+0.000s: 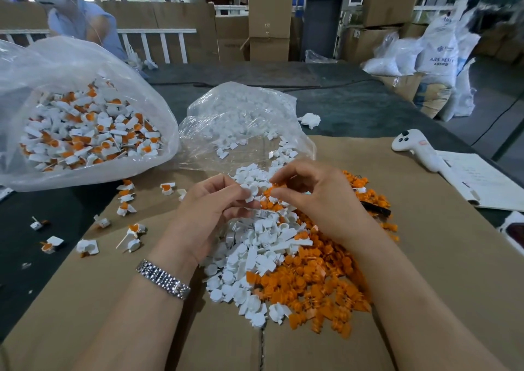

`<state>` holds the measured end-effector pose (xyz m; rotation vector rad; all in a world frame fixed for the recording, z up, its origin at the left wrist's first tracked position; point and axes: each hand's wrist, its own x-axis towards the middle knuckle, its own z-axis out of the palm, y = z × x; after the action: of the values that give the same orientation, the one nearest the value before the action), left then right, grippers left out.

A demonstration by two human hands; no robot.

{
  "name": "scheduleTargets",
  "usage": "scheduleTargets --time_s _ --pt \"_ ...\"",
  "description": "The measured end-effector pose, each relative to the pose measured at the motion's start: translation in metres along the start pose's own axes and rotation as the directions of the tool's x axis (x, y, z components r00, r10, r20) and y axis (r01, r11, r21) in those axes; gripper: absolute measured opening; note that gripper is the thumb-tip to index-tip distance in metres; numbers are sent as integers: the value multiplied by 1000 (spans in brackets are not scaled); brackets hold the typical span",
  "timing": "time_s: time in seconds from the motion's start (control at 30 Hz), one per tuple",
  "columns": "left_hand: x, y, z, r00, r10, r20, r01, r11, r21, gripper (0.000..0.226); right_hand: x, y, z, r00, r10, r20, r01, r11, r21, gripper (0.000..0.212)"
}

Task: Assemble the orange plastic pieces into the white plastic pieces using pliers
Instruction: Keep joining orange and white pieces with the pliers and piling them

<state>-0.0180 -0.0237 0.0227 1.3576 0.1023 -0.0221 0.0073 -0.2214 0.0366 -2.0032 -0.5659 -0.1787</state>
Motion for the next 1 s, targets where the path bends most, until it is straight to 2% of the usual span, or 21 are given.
scheduleTargets --time_s 0.17,0.23,0.33,0.47,0.6,0.7,0.83,0.9,1.0 --pt "0 -3 2 1000 18 23 -18 1000 4 37 -1 -5 3 999 30 18 -33 982 184 19" --pt "0 -3 3 1000 15 18 -15 1000 -3 33 -1 -6 3 999 41 32 -46 980 191 23" --pt "0 -4 3 1000 17 13 -17 1000 4 30 -2 -6 4 999 38 -24 -33 983 183 20" --pt "1 -6 4 999 45 17 -45 998 42 33 -5 -7 14 994 -1 -110 5 999 34 14" --pt "2 -9 2 997 76 22 -77 995 66 19 -5 -9 23 987 -117 -110 99 982 -159 10" --pt "2 -9 2 994 94 61 -97 994 52 15 -6 -8 23 987 -123 -100 98 971 -219 10" --pt "1 -9 1 984 114 134 -121 992 43 2 -6 -8 18 987 -42 -156 24 993 -117 9" --pt "0 -8 0 981 135 141 -139 990 16 9 -6 -9 15 987 29 -158 -29 1000 0 9" --pt "-2 -6 2 979 153 132 -150 988 -32 33 -6 -10 14 993 48 -106 -40 996 84 9"
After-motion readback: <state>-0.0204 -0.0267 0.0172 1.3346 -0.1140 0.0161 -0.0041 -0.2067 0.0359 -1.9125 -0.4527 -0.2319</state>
